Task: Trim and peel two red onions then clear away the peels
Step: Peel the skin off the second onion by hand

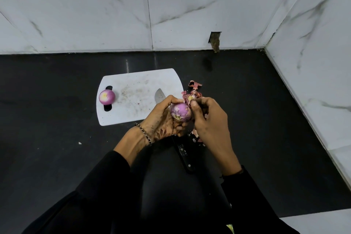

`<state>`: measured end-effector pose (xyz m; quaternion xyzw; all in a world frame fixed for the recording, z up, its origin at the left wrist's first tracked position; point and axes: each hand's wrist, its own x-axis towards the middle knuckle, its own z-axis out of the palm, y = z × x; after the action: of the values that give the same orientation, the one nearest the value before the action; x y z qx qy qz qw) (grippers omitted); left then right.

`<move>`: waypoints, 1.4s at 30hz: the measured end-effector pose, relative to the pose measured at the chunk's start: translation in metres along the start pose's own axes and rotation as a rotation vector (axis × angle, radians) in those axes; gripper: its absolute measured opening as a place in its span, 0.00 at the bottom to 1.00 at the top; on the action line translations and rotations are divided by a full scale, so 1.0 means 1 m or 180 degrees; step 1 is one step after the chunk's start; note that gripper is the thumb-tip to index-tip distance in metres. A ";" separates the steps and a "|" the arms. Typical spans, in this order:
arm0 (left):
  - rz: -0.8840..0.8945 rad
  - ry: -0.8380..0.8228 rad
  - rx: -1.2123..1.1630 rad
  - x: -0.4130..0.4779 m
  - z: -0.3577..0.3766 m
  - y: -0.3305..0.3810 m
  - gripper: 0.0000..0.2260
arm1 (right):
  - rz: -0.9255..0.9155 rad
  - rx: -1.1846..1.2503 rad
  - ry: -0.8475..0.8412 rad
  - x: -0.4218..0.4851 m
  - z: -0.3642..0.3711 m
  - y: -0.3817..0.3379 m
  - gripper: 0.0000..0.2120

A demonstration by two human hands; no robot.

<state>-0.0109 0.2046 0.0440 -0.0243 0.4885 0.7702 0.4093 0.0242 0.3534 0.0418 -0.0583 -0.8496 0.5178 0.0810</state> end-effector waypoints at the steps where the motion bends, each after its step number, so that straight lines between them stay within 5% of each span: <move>1: -0.0023 -0.0055 -0.0004 -0.001 -0.001 0.000 0.21 | 0.0098 -0.0028 0.0046 0.001 -0.001 0.002 0.08; 11: 0.0132 0.0346 -0.0001 0.005 0.002 -0.007 0.18 | 0.0074 0.0546 0.0187 -0.006 -0.009 -0.006 0.19; 14: 0.0223 0.0683 0.0400 0.008 0.011 -0.013 0.15 | 0.0382 0.1191 -0.0169 -0.005 0.005 -0.012 0.24; 18: 0.0325 0.0837 0.1343 0.012 0.023 -0.024 0.13 | 0.0789 0.1109 -0.0191 -0.010 0.026 -0.020 0.40; 27: 0.0515 0.0785 0.1041 0.009 0.024 -0.021 0.22 | 0.1020 0.0893 -0.0117 0.009 0.025 -0.031 0.36; 31: 0.0520 0.0520 0.0488 0.006 0.026 -0.019 0.16 | 0.1301 0.1032 -0.0086 0.023 0.015 -0.022 0.32; 36: 0.0495 0.0458 -0.0192 0.006 0.027 -0.020 0.09 | 0.1488 0.0896 -0.0286 0.033 0.019 -0.001 0.49; 42: 0.0474 0.0438 -0.0193 0.009 0.036 -0.014 0.17 | 0.1037 0.0456 0.0292 0.024 -0.001 0.011 0.21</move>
<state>0.0055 0.2407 0.0486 -0.0531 0.4923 0.8095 0.3155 0.0007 0.3640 0.0344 -0.2128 -0.7853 0.5801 0.0387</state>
